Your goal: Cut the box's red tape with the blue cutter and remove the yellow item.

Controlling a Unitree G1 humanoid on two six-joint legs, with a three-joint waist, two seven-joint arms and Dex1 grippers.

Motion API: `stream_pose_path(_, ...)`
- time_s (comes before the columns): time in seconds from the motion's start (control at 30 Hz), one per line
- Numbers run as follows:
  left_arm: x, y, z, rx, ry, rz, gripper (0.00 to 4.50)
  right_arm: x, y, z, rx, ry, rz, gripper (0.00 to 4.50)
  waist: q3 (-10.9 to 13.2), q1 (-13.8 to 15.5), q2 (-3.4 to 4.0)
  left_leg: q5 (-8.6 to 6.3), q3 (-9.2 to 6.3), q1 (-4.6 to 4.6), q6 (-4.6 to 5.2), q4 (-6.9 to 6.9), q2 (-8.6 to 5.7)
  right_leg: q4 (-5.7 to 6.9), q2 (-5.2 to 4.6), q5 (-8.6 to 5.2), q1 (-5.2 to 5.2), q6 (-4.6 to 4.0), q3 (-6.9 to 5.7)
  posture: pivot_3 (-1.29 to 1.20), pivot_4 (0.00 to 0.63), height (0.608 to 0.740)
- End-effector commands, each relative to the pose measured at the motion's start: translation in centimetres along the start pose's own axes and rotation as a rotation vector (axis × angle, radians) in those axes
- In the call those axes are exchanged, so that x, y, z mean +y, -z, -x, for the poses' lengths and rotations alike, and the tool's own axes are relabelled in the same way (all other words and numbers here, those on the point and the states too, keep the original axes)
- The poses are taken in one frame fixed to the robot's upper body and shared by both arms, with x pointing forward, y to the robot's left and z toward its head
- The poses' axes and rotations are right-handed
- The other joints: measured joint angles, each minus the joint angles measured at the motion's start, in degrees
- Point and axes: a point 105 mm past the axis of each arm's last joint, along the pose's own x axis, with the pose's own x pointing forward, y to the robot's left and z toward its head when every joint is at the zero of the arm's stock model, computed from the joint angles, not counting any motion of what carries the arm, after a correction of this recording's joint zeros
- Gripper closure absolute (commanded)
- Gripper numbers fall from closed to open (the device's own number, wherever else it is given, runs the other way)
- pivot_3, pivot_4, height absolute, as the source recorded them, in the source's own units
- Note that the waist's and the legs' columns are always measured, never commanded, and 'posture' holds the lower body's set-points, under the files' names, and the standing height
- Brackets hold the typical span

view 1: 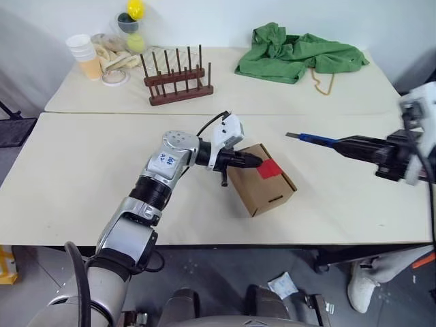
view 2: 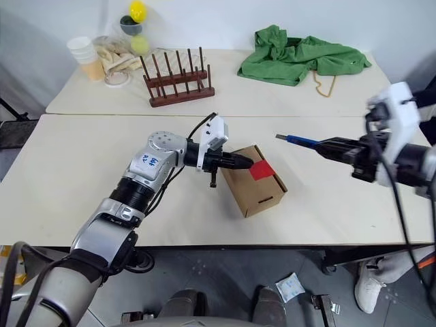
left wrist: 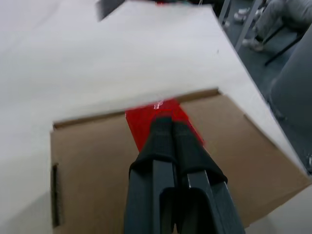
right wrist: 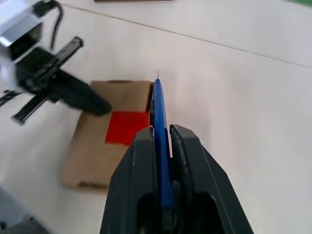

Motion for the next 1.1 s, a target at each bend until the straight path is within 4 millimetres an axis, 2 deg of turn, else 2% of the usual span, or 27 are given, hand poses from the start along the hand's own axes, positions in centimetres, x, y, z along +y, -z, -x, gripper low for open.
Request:
stream_pose_path(0.03,-0.2,-0.4,-0.3,0.028,-0.003,-0.041,4.50,0.1,-0.4,-1.1,0.001,0.025,0.033,4.35,0.00,0.25,0.00,0.01,0.00,-0.01,-0.01,-0.01,0.00,0.02,0.00,0.00,-0.04,0.00,0.00,0.00,0.150,0.740)
stream_pose_path(0.23,-0.6,-0.2,-0.3,0.035,-0.015,-0.031,4.50,0.7,0.4,-2.6,0.051,0.012,0.045,4.35,0.00,0.73,0.00,0.00,-0.01,-0.08,0.00,0.00,-0.01,0.01,-0.01,0.02,-0.03,0.04,-0.06,0.00,0.150,0.740)
stream_pose_path(0.5,-0.6,0.2,-0.1,0.039,-0.029,-0.023,4.50,1.2,1.0,-3.1,0.074,-0.010,0.035,4.35,0.00,0.68,0.00,0.02,0.00,-0.07,0.02,0.08,0.00,0.05,-0.01,0.02,-0.01,0.03,-0.05,0.00,0.150,0.740)
stream_pose_path(0.73,-0.8,0.4,-0.2,0.042,-0.022,-0.016,4.50,1.4,1.7,-3.1,0.098,-0.018,0.022,4.35,0.00,0.65,0.01,0.02,0.00,-0.06,0.02,0.09,0.00,0.06,-0.01,0.02,-0.01,0.03,-0.05,0.00,0.150,0.740)
stream_pose_path(0.9,-0.8,0.5,-0.4,0.044,-0.023,-0.018,4.50,0.9,2.3,-2.6,0.134,0.011,0.018,4.35,-0.01,0.68,0.01,0.02,0.00,-0.06,0.02,0.11,0.00,0.07,-0.01,0.02,0.00,0.03,-0.05,0.00,0.150,0.740)
stream_pose_path(1.1,-0.9,0.7,-0.4,0.043,-0.026,-0.013,4.50,0.9,1.4,-2.1,0.081,-0.010,-0.017,4.35,-0.01,0.68,0.01,0.02,0.00,-0.06,0.02,0.13,0.00,0.07,-0.01,0.02,0.01,0.03,-0.04,0.00,0.150,0.740)
